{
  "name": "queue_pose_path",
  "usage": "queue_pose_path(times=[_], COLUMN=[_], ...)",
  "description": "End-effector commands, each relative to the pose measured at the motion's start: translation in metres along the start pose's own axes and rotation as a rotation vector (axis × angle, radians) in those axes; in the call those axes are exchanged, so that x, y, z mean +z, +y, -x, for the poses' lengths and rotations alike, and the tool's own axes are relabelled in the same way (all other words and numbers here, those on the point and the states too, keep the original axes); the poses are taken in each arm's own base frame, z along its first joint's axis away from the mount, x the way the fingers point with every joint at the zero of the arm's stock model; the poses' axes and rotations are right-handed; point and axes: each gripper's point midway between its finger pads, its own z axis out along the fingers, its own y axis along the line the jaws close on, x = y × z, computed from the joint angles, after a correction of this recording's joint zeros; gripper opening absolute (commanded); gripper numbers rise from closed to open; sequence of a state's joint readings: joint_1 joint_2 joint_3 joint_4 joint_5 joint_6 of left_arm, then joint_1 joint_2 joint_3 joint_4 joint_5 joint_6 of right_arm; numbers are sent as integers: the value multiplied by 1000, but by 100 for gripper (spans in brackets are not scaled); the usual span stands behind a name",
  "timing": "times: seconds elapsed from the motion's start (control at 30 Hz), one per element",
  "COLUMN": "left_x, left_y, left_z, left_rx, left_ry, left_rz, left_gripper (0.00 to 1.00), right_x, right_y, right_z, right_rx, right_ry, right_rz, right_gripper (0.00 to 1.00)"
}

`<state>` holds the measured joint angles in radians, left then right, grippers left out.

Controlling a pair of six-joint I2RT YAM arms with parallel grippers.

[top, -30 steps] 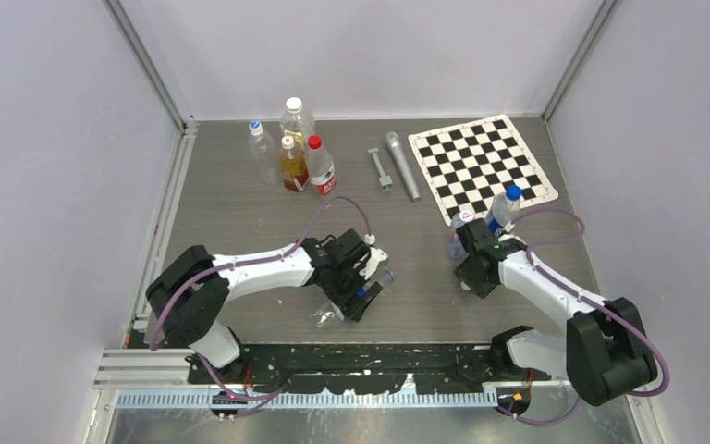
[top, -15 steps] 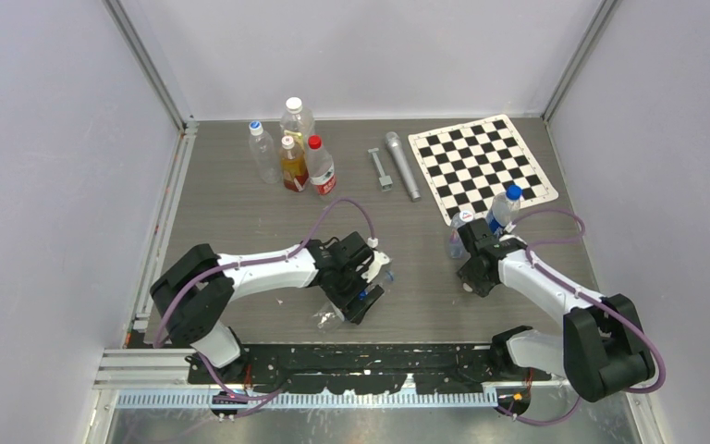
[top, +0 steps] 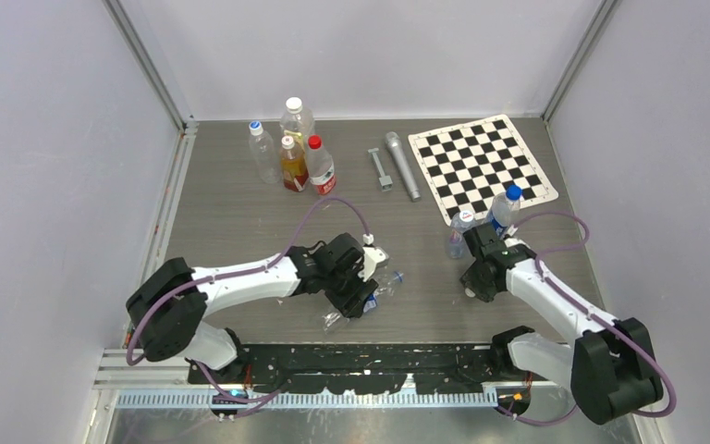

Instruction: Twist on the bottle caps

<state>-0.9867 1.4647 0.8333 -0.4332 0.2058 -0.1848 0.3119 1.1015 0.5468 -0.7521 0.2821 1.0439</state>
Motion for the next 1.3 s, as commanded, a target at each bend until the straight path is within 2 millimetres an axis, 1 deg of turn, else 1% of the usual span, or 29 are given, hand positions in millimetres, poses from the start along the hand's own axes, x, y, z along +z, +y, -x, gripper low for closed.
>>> queue_pose_path(times=[0.0, 0.03, 0.1, 0.17, 0.23, 0.27, 0.3, 0.33, 0.37, 0.4, 0.47, 0.5, 0.53, 0.57, 0.6, 0.63, 0.67, 0.7, 0.73, 0.77, 0.8, 0.93, 1.03, 1.07, 1.17, 1.27], left_x=[-8, -9, -13, -19, -27, -33, -37, -45, -51, -55, -68, -72, -78, -87, -93, -99, -106, -112, -116, -121, -126, -140, -148, -147, -151, -155], left_y=[-15, -17, -22, -26, -27, -27, -26, -26, -24, -20, -16, -14, -13, -12, -11, -10, -9, -8, -7, -6, -5, -7, -9, -10, -11, -15], left_z=[33, 36, 42, 49, 56, 59, 63, 67, 70, 71, 79, 79, 81, 84, 86, 88, 90, 92, 93, 95, 96, 103, 113, 112, 118, 125], left_rx=[32, 37, 52, 75, 103, 120, 140, 163, 183, 203, 264, 305, 343, 376, 404, 426, 447, 471, 494, 510, 533, 590, 623, 628, 638, 643], left_ry=[-172, -190, -236, -295, -362, -400, -432, -479, -516, -539, -611, -632, -658, -691, -716, -740, -760, -777, -787, -798, -803, -815, -830, -813, -814, -836], left_rz=[-67, -77, -104, -119, -121, -118, -111, -100, -84, -59, -16, 0, 18, 37, 54, 71, 91, 105, 121, 137, 153, 179, 189, 188, 188, 182], left_gripper=[48, 46, 46, 45, 43, 42, 42, 41, 40, 40, 39, 38, 37, 36, 34, 33, 33, 33, 33, 33, 33, 32, 31, 31, 30, 28], right_x=[-24, -27, -40, -51, -70, -79, -90, -99, -114, -122, -153, -160, -176, -183, -198, -205, -219, -227, -241, -247, -258, -285, -302, -305, -314, -318], right_y=[6, 8, 16, 18, 27, 28, 35, 36, 42, 45, 58, 60, 67, 69, 73, 75, 79, 81, 84, 86, 90, 105, 116, 119, 132, 142], right_z=[2, 2, -1, -3, -4, -3, -3, -2, -1, -2, -1, -2, -3, -3, -3, -2, -2, -1, -1, -1, 0, 4, -1, 0, 3, 5], right_rx=[-58, -70, -111, -158, -211, -237, -254, -281, -315, -333, -391, -433, -469, -524, -576, -599, -640, -658, -695, -712, -745, -840, -946, -954, -978, -986], right_ry=[20, 26, 51, 55, 58, 46, 46, 33, 33, 38, 45, 44, 52, 42, 29, 23, 17, 14, 8, 4, -8, -55, -59, -63, -81, -87], right_rz=[69, 83, 144, 185, 269, 305, 354, 390, 448, 480, 592, 620, 686, 720, 778, 802, 850, 873, 921, 943, 985, 1104, 1223, 1239, 1296, 1332], right_gripper=[4, 2, 1, 1, 1, 1, 1, 1, 1, 1, 1, 1, 1, 1, 1, 1, 1, 1, 1, 1, 1, 1, 1, 1, 1, 1])
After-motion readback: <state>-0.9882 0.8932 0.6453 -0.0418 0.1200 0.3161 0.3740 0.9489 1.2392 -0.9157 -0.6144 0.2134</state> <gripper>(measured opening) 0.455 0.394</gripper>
